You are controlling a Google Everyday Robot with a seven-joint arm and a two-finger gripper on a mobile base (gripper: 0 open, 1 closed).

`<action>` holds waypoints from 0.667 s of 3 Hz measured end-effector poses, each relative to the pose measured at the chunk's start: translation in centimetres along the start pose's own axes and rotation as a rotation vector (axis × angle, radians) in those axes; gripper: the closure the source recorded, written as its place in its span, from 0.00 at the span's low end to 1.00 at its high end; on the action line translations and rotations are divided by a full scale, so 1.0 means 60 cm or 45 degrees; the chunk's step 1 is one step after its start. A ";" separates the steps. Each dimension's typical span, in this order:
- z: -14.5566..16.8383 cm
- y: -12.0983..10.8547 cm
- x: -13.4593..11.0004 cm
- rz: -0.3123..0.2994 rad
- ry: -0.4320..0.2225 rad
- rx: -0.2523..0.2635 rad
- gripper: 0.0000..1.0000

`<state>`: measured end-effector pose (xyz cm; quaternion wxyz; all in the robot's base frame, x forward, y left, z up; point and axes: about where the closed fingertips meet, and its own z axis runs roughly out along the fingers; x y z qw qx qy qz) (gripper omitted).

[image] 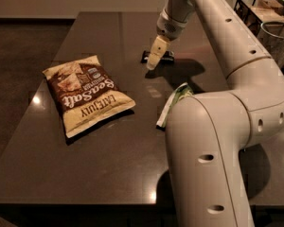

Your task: Move rxbar chocolate near brown chip bag

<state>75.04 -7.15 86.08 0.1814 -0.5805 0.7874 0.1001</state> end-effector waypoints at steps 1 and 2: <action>0.015 0.000 0.007 0.017 0.044 -0.016 0.15; 0.023 -0.005 0.017 0.033 0.083 -0.017 0.38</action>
Offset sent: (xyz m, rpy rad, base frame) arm -0.0046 -0.0261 -0.0093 -0.1226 0.1387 -0.0151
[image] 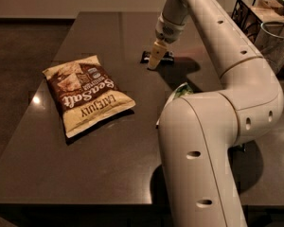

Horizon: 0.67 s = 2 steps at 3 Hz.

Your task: Move rxbar chocolate near brown chip bag

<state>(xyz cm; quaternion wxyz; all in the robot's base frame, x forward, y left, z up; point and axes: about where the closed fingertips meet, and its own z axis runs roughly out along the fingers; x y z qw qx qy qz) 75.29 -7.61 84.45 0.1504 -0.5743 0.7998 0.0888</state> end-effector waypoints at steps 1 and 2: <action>-0.002 -0.004 0.007 0.005 0.016 0.009 0.61; -0.025 0.001 -0.001 -0.025 0.005 0.026 0.85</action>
Offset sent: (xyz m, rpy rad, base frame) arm -0.0375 -0.0157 0.0446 -0.0455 0.0275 0.0623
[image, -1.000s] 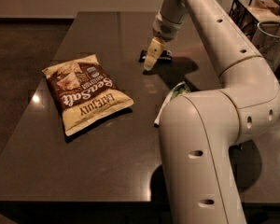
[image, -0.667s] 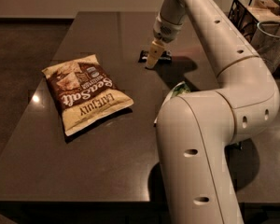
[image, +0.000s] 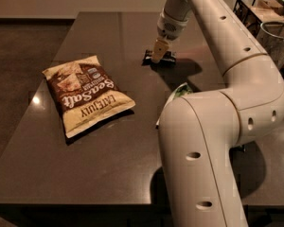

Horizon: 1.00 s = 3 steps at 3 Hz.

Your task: Move rxbar chocolate near brown chip bag

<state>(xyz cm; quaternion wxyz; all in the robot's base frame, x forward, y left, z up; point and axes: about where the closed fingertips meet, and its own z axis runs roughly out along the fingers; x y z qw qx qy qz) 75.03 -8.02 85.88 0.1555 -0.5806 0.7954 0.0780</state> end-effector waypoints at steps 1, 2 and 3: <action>-0.031 0.026 -0.029 -0.074 -0.039 -0.009 1.00; -0.051 0.070 -0.060 -0.160 -0.065 -0.048 1.00; -0.045 0.126 -0.085 -0.242 -0.058 -0.116 1.00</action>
Offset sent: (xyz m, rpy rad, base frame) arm -0.1117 0.0557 0.0473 0.0264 0.0560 0.2508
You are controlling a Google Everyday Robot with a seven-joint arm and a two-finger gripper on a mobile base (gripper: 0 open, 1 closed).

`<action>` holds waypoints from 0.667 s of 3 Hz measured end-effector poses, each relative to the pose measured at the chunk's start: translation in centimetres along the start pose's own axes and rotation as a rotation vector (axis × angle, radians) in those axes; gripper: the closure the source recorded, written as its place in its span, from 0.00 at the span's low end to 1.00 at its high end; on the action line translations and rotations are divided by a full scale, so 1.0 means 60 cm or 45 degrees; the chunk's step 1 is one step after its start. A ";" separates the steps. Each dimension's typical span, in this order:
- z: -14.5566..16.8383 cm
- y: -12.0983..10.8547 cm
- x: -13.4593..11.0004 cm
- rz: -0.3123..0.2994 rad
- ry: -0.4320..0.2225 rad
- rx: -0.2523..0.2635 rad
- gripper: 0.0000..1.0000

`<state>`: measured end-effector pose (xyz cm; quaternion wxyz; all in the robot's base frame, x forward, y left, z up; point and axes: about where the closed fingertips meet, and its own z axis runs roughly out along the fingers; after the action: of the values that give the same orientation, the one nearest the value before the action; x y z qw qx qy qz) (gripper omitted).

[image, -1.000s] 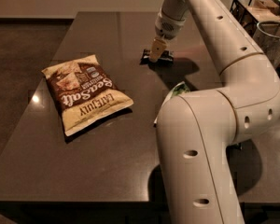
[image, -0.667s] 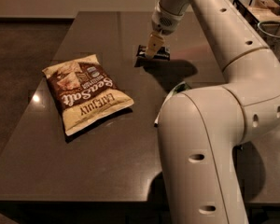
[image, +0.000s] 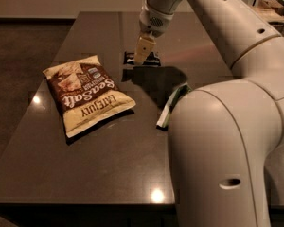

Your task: Move rxbar chocolate near brown chip bag

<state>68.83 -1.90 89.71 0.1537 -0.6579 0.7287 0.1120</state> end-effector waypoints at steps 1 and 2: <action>0.021 0.058 -0.032 -0.073 -0.002 -0.083 1.00; 0.041 0.115 -0.070 -0.157 -0.022 -0.168 0.74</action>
Offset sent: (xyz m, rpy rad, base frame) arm -0.1042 0.0672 -0.0092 0.0033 0.1260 0.2438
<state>62.51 3.64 88.75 0.1230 -0.7092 0.6766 0.1557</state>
